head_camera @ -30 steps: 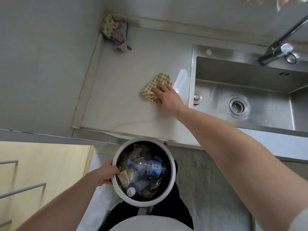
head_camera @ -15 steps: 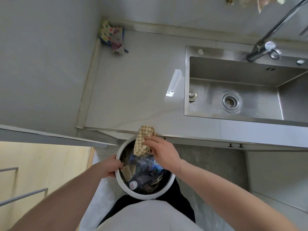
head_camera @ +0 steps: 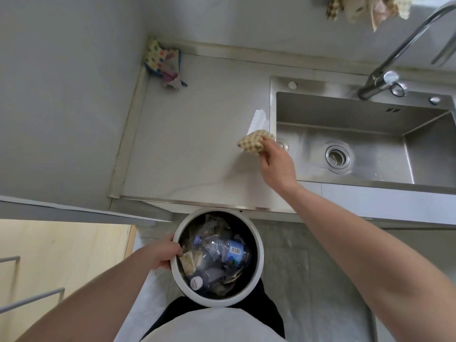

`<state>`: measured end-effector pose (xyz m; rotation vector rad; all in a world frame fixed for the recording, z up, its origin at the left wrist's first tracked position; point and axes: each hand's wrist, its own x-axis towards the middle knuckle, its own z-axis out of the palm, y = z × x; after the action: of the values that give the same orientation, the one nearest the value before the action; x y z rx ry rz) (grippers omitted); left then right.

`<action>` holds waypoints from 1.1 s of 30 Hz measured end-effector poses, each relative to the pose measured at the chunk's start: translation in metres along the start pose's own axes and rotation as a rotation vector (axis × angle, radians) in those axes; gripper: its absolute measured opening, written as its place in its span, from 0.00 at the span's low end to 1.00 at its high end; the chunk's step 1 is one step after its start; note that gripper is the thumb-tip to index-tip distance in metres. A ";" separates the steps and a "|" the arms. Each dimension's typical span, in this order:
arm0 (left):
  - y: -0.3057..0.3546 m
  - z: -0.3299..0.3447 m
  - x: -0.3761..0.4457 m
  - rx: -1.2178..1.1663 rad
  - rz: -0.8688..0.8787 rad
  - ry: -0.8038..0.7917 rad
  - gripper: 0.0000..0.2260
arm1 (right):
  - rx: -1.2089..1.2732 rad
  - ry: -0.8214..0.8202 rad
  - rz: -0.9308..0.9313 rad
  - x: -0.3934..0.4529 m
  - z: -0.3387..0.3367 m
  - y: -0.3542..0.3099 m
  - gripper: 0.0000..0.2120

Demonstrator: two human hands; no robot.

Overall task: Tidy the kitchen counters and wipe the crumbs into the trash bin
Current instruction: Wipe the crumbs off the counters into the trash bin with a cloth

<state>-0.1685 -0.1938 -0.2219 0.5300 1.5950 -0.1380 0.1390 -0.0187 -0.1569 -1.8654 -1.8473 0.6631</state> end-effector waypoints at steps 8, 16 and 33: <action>0.001 -0.001 0.004 0.000 0.003 0.007 0.20 | -0.288 -0.262 -0.057 0.013 0.034 0.017 0.16; 0.004 0.001 -0.008 0.015 0.015 0.001 0.20 | -0.233 -0.291 -0.110 -0.115 0.047 -0.012 0.17; 0.001 0.001 -0.017 -0.002 0.025 0.024 0.19 | 0.022 0.007 -0.074 0.006 0.020 -0.049 0.14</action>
<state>-0.1673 -0.1975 -0.2052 0.5515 1.6113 -0.1117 0.0877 -0.0127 -0.1430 -1.7744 -1.8869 0.6480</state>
